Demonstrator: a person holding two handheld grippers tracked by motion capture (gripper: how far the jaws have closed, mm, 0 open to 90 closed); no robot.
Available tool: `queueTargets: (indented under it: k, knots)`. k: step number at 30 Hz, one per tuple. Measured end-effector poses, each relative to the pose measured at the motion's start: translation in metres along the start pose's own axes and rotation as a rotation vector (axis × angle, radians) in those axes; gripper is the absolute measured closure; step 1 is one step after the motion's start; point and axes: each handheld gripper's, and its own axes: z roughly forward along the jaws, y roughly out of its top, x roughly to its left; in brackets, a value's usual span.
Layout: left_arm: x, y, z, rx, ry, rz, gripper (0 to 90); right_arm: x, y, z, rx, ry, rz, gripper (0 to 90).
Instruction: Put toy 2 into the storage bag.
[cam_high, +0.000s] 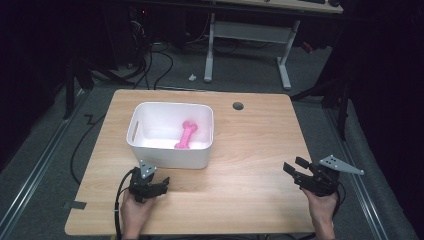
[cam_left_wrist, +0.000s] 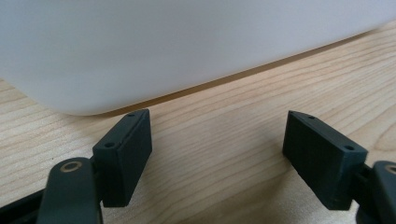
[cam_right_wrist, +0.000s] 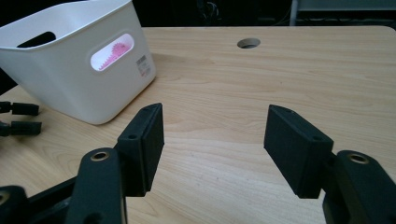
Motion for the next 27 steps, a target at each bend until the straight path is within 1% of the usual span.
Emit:
queueTargets:
  k: [2, 5, 12, 14, 16, 20, 24, 27]
  knots:
    - [0.000, 0.000, 0.000, 0.000, -0.001, 0.001, 24.0, -0.003, -0.004, 0.001, -0.002, -0.001, 0.016, 38.3]
    - [0.000, 0.000, 0.000, -0.001, 0.000, 0.001, 24.0, -0.007, -0.009, 0.003, 0.012, -0.006, 0.027, 38.4]
    - [0.000, 0.000, 0.000, 0.001, -0.001, 0.001, 23.9, -0.014, -0.020, 0.016, 0.031, -0.006, 0.060, 38.4]
    - [0.000, 0.000, 0.000, 0.000, -0.001, 0.001, 23.9, -0.015, -0.023, 0.022, 0.040, -0.006, 0.064, 38.3]
    - [0.000, 0.000, 0.000, 0.001, -0.001, 0.001, 23.9, -0.015, -0.026, 0.027, 0.051, 0.003, 0.072, 38.1]
    - [0.000, 0.000, 0.000, 0.000, -0.001, 0.001, 23.9, -0.013, -0.034, 0.042, 0.098, 0.005, 0.073, 37.3]
    - [0.000, 0.000, 0.000, 0.000, -0.001, 0.001, 23.9, -0.011, -0.040, 0.052, 0.131, 0.004, 0.070, 36.9]
    - [0.000, 0.000, 0.000, -0.001, 0.000, 0.001, 23.9, -0.011, -0.043, 0.058, 0.144, 0.001, 0.071, 36.8]
